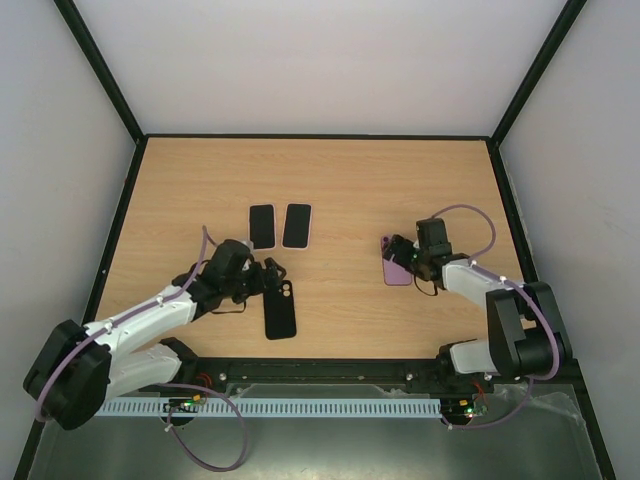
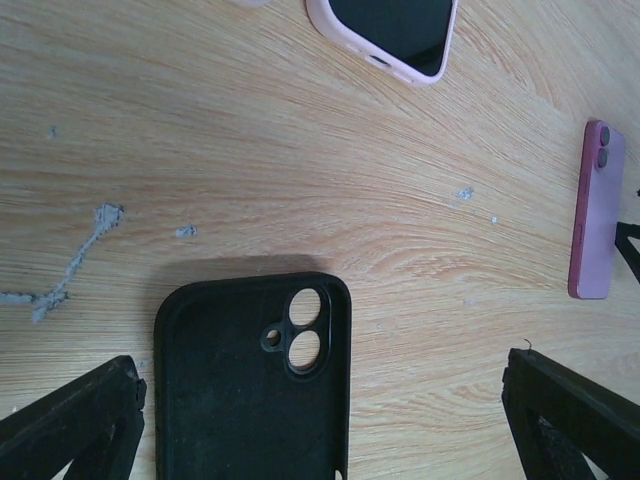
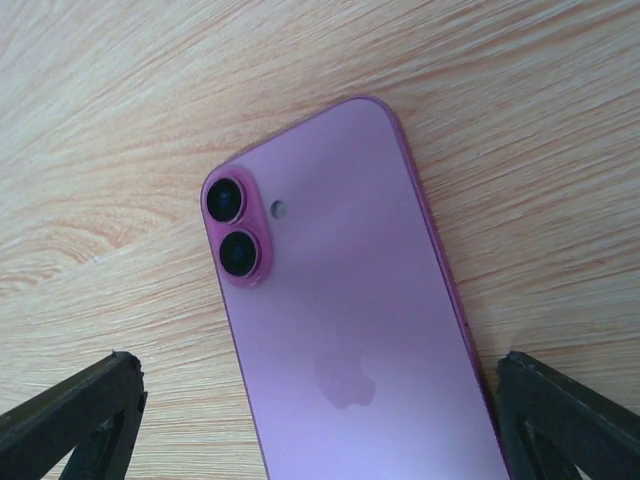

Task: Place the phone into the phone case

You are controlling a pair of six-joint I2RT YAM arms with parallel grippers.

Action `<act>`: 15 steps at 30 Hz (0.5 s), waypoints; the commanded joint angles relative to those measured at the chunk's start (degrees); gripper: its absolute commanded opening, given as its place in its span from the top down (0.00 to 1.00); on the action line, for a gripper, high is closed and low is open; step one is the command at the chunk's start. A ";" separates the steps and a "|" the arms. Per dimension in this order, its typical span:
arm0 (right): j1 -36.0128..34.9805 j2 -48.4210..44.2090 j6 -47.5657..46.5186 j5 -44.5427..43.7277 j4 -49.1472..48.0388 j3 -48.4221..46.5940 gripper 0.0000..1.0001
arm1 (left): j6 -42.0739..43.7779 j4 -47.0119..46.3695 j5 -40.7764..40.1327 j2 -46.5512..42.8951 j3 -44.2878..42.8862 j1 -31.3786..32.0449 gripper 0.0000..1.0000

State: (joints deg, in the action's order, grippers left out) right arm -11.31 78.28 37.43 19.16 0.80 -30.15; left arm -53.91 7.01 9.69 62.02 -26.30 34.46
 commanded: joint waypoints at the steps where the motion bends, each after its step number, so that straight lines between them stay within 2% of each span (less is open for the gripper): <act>1: -3.45 0.83 -0.23 -6.29 8.18 1.12 0.06 | -1.38 -2.06 1.87 0.56 1.20 0.66 0.03; 8: -8.14 2.66 -0.82 -17.74 12.25 -1.95 0.07 | -3.43 -3.93 3.62 0.56 3.22 2.06 0.04; 15: -11.34 7.11 -0.82 -22.02 12.92 -4.08 0.07 | -6.79 -8.41 4.97 1.44 6.60 3.88 0.03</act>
State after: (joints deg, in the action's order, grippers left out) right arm -21.30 81.58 36.42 1.76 7.92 -33.87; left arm -58.08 2.09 12.97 62.57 -21.39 37.36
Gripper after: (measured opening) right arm 0.932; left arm 0.965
